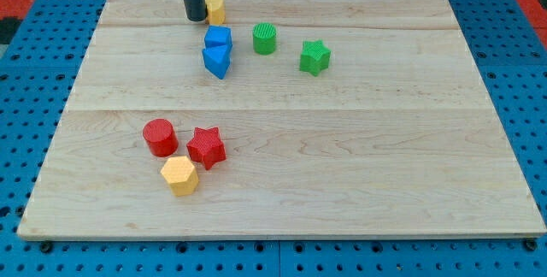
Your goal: Slide the yellow heart towards the top left of the board
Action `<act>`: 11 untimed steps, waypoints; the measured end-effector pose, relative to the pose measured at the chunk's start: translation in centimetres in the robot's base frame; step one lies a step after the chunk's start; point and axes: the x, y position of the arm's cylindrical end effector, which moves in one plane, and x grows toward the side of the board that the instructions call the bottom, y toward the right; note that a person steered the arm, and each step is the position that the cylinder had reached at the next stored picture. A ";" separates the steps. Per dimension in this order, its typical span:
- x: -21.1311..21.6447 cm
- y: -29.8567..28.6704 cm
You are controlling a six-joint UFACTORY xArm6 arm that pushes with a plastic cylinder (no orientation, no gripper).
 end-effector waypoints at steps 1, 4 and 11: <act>1.4 1.7; -0.7 2.8; -6.1 -1.5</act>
